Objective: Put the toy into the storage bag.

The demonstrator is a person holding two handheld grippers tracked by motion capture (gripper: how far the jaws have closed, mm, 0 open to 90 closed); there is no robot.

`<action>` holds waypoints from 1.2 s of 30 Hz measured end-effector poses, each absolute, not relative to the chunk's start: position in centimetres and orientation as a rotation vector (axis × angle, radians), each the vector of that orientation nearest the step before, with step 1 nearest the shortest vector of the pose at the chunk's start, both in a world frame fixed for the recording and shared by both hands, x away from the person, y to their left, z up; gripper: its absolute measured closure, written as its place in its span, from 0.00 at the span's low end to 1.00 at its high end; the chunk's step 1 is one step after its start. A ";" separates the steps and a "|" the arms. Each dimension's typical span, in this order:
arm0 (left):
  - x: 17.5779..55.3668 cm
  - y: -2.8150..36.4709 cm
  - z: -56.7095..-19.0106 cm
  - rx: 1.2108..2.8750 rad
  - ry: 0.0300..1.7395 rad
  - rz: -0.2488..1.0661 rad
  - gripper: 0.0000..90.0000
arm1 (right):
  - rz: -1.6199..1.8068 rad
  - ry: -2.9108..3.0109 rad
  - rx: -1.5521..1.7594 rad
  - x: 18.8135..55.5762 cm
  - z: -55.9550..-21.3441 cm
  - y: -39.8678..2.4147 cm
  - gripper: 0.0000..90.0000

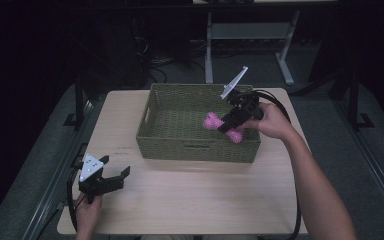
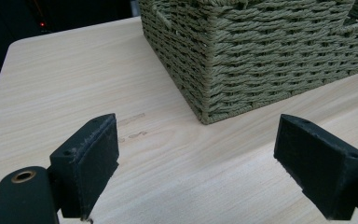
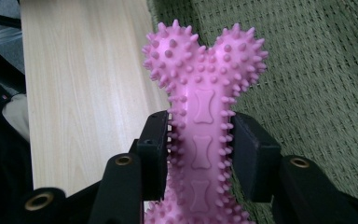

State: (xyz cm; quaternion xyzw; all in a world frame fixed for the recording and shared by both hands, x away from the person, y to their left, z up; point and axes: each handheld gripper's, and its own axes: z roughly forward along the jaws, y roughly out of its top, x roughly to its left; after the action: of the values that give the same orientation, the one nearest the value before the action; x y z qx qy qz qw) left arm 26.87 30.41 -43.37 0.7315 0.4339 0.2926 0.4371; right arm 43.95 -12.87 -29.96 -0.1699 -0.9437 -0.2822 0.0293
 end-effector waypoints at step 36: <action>26.9 30.3 -43.4 1.827 1.073 0.725 0.15 | -0.838 -2.857 -0.700 47.8 -32.8 -13.8 0.64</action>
State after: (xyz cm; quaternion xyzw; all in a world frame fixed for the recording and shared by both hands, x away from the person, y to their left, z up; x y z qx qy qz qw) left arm 26.86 30.32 -43.40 0.7342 0.4313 0.2912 0.4360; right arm 47.78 -13.83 -32.83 -0.2286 -0.9333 -0.2738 0.0418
